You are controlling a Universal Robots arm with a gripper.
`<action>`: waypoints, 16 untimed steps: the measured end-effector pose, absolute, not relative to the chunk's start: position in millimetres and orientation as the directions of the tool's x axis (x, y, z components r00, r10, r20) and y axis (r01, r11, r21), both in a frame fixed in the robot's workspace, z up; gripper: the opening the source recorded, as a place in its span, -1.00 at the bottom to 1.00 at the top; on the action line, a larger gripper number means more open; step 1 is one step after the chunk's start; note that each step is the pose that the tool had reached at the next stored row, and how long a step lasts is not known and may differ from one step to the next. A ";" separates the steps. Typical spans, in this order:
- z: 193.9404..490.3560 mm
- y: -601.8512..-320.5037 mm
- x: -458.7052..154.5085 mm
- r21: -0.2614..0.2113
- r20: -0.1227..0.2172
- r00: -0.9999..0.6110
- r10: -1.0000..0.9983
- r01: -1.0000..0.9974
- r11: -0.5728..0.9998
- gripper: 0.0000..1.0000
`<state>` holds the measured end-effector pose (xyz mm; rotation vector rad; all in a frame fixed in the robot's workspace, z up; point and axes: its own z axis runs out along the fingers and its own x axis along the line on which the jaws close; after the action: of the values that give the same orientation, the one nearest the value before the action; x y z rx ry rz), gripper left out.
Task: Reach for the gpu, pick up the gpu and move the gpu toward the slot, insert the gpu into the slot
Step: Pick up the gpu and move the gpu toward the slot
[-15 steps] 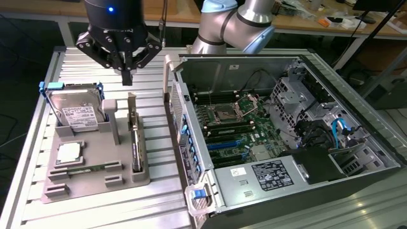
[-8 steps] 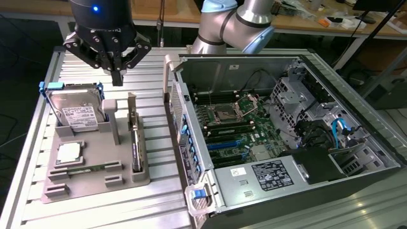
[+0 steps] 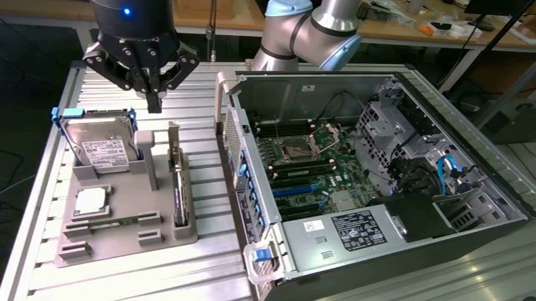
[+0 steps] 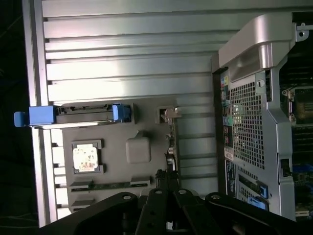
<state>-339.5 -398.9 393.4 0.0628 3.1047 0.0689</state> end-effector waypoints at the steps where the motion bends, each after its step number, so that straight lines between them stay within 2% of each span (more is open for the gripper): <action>1: 393.3 -398.9 -339.5 0.045 -0.035 -0.999 0.025 0.024 0.999 -0.79; 10: 381.2 -400.5 -339.0 0.043 -0.035 -0.999 0.001 0.000 0.999 -0.79; 16: 375.2 -401.3 -339.0 0.025 -0.034 -0.999 0.000 0.000 1.000 -0.77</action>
<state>-339.0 -401.3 375.2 0.0001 3.1069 0.0384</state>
